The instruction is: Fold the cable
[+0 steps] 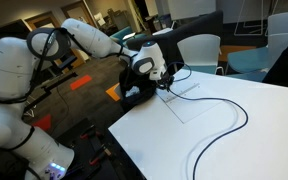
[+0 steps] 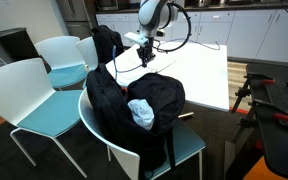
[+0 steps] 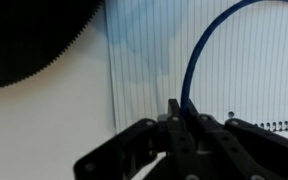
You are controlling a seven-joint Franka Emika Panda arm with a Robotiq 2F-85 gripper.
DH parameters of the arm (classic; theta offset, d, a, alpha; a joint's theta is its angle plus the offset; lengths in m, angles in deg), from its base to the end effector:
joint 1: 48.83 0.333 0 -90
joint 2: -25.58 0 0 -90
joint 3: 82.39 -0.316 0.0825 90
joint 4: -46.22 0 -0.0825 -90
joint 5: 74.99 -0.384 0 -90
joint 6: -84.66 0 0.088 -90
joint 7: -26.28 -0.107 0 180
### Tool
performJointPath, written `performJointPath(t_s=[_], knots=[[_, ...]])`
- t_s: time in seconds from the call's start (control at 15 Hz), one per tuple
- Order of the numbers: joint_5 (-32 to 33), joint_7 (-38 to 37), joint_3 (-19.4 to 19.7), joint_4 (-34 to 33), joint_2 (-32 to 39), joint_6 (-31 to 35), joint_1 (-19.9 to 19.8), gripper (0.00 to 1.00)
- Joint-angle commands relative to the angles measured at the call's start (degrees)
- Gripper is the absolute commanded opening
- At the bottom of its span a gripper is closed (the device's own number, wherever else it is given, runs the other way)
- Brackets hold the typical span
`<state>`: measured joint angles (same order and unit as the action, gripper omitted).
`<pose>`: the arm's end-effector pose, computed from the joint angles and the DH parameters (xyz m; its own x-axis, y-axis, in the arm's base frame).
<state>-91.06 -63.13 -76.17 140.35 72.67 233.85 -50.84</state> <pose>0.6880 -0.0959 0.1489 -0.3102 -0.9458 -0.0958 -0.9366 0.3214 -0.1400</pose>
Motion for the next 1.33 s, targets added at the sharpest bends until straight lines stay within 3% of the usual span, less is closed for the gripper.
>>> performJointPath(t_s=[0.0,0.27,0.53,0.73,1.07,1.27], knots=[[-2.4,4.1,-1.6,8.3,-9.5,1.0,-2.0,0.02],[-10.5,15.2,-7.0,15.1,-18.6,4.1,-7.5,0.02],[-25.4,31.8,-12.4,19.2,-25.7,5.6,-13.0,0.02],[-34.0,40.3,-10.4,21.0,-30.0,1.6,-12.0,0.02],[-28.2,38.1,-3.1,27.4,-38.8,-3.7,-7.8,0.02],[-21.0,35.1,0.1,30.6,-43.7,-6.5,-6.7,0.02]])
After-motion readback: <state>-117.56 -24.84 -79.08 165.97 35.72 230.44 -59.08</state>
